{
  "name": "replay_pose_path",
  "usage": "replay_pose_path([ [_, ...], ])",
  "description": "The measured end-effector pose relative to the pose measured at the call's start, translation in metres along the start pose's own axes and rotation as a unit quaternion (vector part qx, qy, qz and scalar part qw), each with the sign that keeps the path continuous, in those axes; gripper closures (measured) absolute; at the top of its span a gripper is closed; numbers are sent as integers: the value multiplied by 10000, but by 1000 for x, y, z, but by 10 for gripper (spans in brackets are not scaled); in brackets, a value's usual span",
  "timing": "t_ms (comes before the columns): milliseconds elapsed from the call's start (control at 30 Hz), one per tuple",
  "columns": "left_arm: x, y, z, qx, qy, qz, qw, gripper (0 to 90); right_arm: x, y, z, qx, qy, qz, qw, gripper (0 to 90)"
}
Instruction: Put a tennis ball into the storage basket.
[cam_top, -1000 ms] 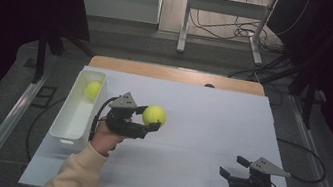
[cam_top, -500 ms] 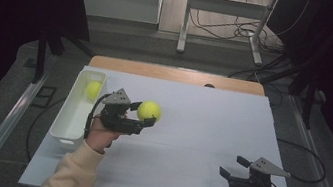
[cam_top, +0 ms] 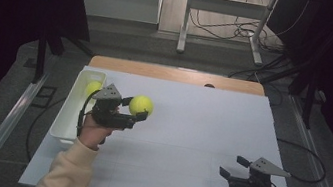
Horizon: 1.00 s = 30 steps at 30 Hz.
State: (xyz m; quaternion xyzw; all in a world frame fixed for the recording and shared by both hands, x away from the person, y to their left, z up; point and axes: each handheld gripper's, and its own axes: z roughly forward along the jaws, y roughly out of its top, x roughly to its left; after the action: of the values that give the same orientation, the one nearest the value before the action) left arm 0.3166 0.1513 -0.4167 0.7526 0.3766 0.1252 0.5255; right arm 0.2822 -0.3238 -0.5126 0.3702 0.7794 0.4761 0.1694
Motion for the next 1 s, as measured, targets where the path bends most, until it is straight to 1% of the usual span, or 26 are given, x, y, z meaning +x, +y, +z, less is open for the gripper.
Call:
replay_pose_path([
  [467,11,-1,-9,-66,170,-113,9998,266,0,0,0,6,2,-1,10000,159],
  [500,12,-1,-10,-65,205,-112,9997,266,0,0,0,24,-3,-2,10000,158],
  [700,18,-2,-15,-103,288,-206,9993,266,0,0,0,13,-2,-3,10000,159],
  [1000,25,-3,-21,-135,349,-281,9989,266,0,0,0,9,-8,-14,10000,158],
])
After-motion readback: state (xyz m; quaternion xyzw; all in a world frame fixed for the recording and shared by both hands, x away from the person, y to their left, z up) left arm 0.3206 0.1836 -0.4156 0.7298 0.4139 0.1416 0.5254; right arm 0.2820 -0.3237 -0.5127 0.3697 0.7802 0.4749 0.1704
